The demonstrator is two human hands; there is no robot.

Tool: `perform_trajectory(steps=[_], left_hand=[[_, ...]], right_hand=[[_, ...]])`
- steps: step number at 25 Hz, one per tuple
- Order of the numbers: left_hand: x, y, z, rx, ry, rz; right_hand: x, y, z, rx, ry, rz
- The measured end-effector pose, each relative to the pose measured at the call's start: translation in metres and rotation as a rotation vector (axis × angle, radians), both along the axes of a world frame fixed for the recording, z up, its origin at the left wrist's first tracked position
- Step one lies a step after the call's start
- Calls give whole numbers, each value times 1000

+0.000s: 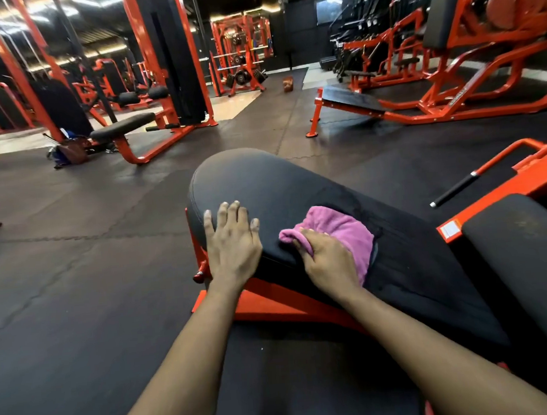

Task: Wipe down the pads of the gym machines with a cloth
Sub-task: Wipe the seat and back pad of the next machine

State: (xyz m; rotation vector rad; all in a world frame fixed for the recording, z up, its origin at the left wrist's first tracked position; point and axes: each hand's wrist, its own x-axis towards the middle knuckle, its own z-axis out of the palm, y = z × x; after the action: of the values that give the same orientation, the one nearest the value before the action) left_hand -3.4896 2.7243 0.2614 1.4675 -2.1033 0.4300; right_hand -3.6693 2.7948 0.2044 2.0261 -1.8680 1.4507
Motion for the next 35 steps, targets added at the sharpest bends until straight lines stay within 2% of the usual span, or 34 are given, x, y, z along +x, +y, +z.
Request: perform_trajectory(steps=[2,5,7,10,12,14,16,19,23,28,31,33,35], left_hand=[[1,13,-8,42,-42,-40],[10,17,4,148,-64,-82],[11,26,18,184,-13,-146],[1,53,37,164,132,-338],[-11,74,52,224,150,-478],[-23,87,70,338,126,-572],[-33,97,83,457,72,-644],[-37,105,86,576,32,-673],[-32,98,94,546,13,-566],[-61,45,100,530,72,-458],[-86,-21,96,544,-75,-388],[-105,-77,83,613,-198,-359],[-119,-128,69,670,-227,-337]], right_hand=[[-17,20,-22,-18,-22,-67],[-46,46,-49,67,-34,-158],[-56,55,-35,164,-186,-116],[-57,67,24,216,-392,-228],[-56,85,67,140,-582,-107],[-54,106,105,47,-708,184],[-59,125,133,-9,-670,282],[-73,138,148,-18,-540,207],[-95,129,117,236,-585,-22],[-114,55,80,444,-663,-280],[-108,-4,75,465,-698,-382],[-94,-36,60,540,-576,-289],[-64,-47,45,736,-419,-88]])
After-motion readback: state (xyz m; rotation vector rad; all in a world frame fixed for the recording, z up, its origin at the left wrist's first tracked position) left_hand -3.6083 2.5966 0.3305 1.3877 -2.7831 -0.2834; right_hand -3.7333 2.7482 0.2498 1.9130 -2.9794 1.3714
